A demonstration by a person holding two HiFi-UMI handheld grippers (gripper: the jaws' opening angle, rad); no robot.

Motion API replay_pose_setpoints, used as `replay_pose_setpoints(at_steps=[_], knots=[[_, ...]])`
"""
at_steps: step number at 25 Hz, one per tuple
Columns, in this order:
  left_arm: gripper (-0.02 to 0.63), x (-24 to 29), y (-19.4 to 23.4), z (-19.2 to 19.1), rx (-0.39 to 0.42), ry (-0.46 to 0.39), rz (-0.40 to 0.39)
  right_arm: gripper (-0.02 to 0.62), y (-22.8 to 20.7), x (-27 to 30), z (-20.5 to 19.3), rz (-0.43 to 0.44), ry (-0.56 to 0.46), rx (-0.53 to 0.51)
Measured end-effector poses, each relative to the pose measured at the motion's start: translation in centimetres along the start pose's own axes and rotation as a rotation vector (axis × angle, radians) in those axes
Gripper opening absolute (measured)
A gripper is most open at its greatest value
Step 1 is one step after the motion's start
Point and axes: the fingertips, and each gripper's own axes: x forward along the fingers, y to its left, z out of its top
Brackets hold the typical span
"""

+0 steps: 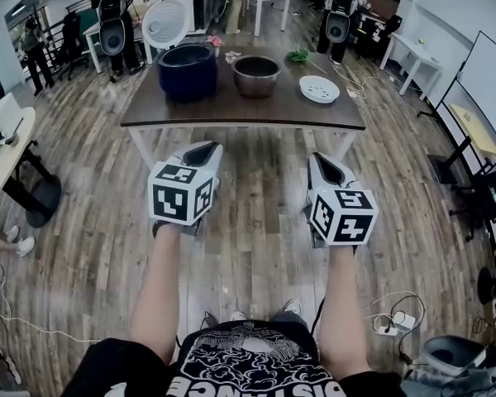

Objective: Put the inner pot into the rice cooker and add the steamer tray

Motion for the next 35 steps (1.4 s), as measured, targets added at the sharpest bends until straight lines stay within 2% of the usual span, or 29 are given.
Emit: replay_pose_setpoints(at_steps=[12, 21, 27, 35], knots=[[0.080, 0.8, 0.8, 0.4, -0.010, -0.002, -0.001, 0.052, 0.2, 1.3, 0.2, 0.017, 0.003, -0.002], [0.163, 2.4, 0.7, 0.1, 0.012, 0.036, -0.019, 0.149, 0.1, 3.1, 0.3, 0.053, 0.002, 0.023], [0.224, 5.0, 1.3, -0.2, -0.013, 0.049, -0.015, 0.210, -1.4, 5.5, -0.7, 0.079, 0.030, 0.029], [0.276, 10.4, 2.4, 1.1, -0.008, 0.055, 0.001, 0.246, -5.0, 10.4, -0.8, 0.120, 0.064, 0.027]])
